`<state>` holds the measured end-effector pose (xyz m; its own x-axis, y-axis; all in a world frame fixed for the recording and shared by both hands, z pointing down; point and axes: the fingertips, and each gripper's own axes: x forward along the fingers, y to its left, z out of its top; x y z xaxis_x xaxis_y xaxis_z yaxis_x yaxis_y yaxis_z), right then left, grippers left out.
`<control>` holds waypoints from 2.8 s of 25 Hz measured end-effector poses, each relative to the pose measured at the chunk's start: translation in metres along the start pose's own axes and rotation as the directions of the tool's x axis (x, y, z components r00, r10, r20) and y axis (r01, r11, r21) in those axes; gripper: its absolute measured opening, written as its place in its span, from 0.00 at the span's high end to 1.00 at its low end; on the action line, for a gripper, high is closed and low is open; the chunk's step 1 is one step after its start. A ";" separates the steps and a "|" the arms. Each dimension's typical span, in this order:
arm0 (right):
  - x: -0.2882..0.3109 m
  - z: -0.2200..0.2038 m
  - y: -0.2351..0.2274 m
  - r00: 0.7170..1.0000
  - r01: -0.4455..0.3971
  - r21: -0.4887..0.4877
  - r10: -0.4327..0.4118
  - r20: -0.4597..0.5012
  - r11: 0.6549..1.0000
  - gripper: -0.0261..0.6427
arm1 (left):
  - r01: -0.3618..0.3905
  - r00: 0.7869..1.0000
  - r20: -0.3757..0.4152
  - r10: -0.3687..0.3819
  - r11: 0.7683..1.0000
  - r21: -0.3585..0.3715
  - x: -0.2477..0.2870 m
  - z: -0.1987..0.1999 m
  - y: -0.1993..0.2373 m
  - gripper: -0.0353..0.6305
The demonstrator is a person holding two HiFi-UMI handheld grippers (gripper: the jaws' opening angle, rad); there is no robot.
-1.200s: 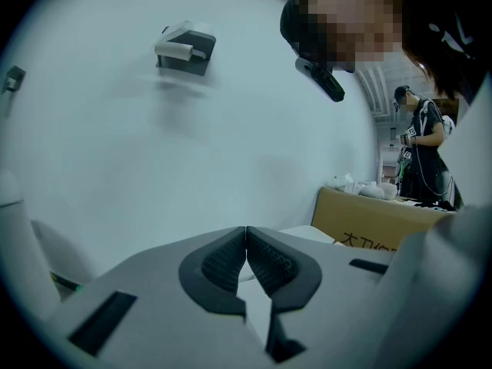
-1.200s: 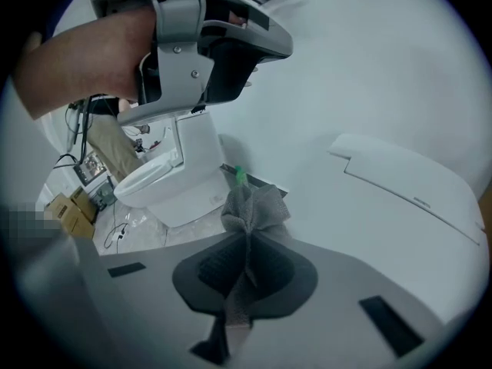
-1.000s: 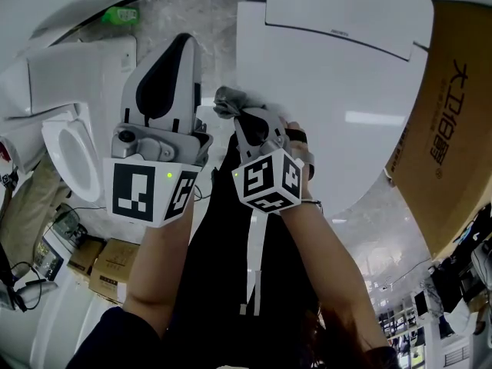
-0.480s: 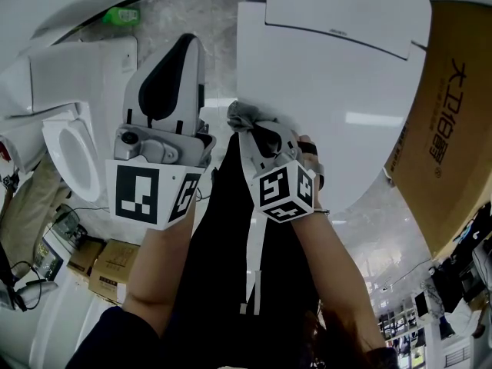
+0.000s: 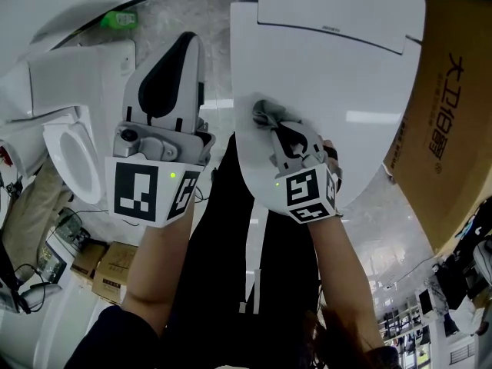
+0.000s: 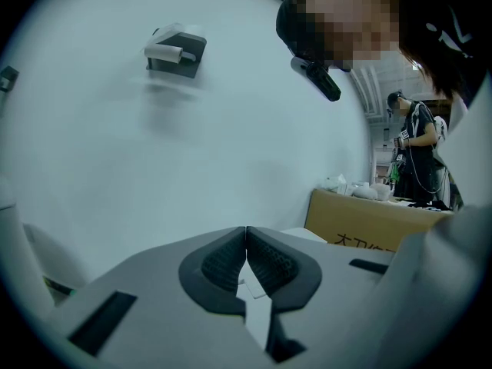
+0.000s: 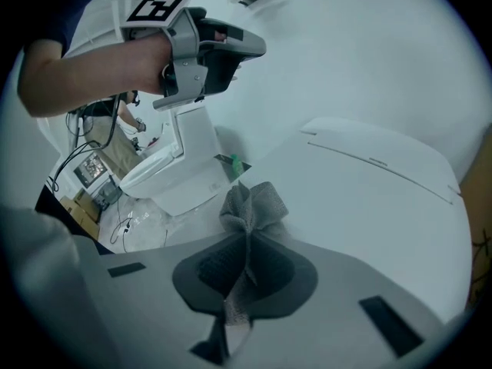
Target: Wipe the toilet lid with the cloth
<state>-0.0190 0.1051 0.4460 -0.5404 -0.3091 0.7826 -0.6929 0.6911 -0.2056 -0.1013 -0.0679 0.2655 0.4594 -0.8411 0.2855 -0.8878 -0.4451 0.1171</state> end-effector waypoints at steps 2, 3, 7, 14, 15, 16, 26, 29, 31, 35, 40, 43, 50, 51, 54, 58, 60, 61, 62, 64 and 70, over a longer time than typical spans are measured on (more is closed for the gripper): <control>-0.007 -0.005 -0.011 1.000 0.024 0.017 -0.024 0.002 1.000 0.91 | 0.005 1.000 -0.002 -0.005 1.000 0.001 0.002 0.000 -0.002 0.92; -0.010 -0.008 -0.016 0.999 0.037 0.026 -0.037 0.002 0.999 0.91 | 0.007 1.000 -0.003 -0.007 1.000 0.002 0.003 0.000 -0.003 0.92; -0.026 -0.019 -0.039 0.996 0.089 0.058 -0.090 -0.001 0.994 0.91 | 0.013 1.000 -0.006 -0.013 1.000 0.006 0.007 0.000 -0.006 0.92; -0.047 -0.038 -0.070 0.987 0.158 0.108 -0.157 -0.012 0.982 0.91 | 0.023 1.000 -0.012 -0.023 1.000 0.012 0.012 0.000 -0.014 0.92; -0.050 -0.041 -0.074 0.986 0.167 0.114 -0.167 -0.013 0.979 0.91 | 0.024 1.000 -0.013 -0.023 1.000 0.012 0.013 -0.001 -0.015 0.92; -0.053 -0.044 -0.079 0.984 0.178 0.122 -0.178 -0.013 0.976 0.91 | 0.025 1.000 -0.014 -0.024 1.000 0.013 0.013 -0.001 -0.015 0.92; -0.097 -0.086 -0.141 0.939 0.339 0.257 -0.342 -0.032 0.905 0.91 | 0.036 0.999 -0.018 -0.035 0.999 0.014 0.018 -0.005 -0.025 0.92; -0.114 -0.107 -0.164 0.916 0.394 0.293 -0.400 -0.042 0.871 0.91 | 0.038 0.999 -0.020 -0.038 0.999 0.015 0.018 -0.006 -0.028 0.92; -0.125 -0.118 -0.176 0.903 0.421 0.313 -0.428 -0.050 0.852 0.91 | 0.041 0.999 -0.022 -0.041 0.999 0.015 0.019 -0.006 -0.029 0.92; -0.141 -0.135 -0.192 0.879 0.465 0.348 -0.470 -0.075 0.814 0.91 | 0.043 0.999 -0.020 -0.043 0.999 0.016 0.019 -0.005 -0.030 0.92; -0.149 -0.145 -0.197 0.872 0.461 0.443 -0.484 -0.067 0.769 0.91 | 0.046 0.999 -0.019 -0.046 0.999 0.013 0.019 -0.005 -0.033 0.92; -0.151 -0.148 -0.197 0.868 0.460 0.475 -0.492 -0.063 0.750 0.91 | 0.047 0.999 -0.021 -0.046 0.999 0.012 0.019 -0.006 -0.034 0.92; -0.158 -0.160 -0.187 0.857 0.442 0.574 -0.514 -0.043 0.689 0.91 | 0.043 0.999 -0.020 -0.043 0.999 0.007 0.017 -0.006 -0.034 0.92; -0.158 -0.160 -0.185 0.858 0.437 0.582 -0.513 -0.040 0.686 0.91 | 0.043 0.999 -0.019 -0.042 0.999 0.005 0.016 -0.006 -0.034 0.92; -0.156 -0.162 -0.178 0.864 0.436 0.567 -0.502 -0.047 0.698 0.91 | 0.041 0.999 -0.016 -0.041 0.999 0.002 0.017 -0.006 -0.034 0.92; -0.153 -0.163 -0.168 0.872 0.436 0.547 -0.486 -0.061 0.715 0.91 | 0.036 0.999 -0.013 -0.036 0.999 -0.001 0.016 -0.006 -0.032 0.92; -0.151 -0.163 -0.163 0.877 0.434 0.537 -0.476 -0.066 0.723 0.91 | 0.035 0.999 -0.014 -0.035 0.999 -0.001 0.016 -0.006 -0.030 0.92; -0.150 -0.162 -0.160 0.880 0.431 0.531 -0.471 -0.067 0.730 0.91 | 0.034 0.999 -0.014 -0.034 0.999 0.000 0.016 -0.006 -0.030 0.92; -0.148 -0.161 -0.156 0.883 0.427 0.523 -0.464 -0.067 0.738 0.91 | 0.034 0.999 -0.013 -0.034 0.999 0.000 0.015 -0.005 -0.029 0.92; -0.142 -0.156 -0.148 0.892 0.416 0.503 -0.447 -0.065 0.757 0.91 | 0.032 0.999 -0.010 -0.032 0.999 -0.001 0.015 -0.005 -0.028 0.92; -0.125 -0.139 -0.125 0.916 0.378 0.449 -0.396 -0.058 0.810 0.91 | 0.033 0.999 -0.009 -0.033 0.999 -0.003 0.013 -0.005 -0.028 0.92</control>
<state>0.2016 0.1482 0.4559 -0.1934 -0.5192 0.8325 -0.9796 0.1495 -0.1343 -0.0709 -0.0647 0.2707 0.4882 -0.8232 0.2897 -0.8722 -0.4717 0.1296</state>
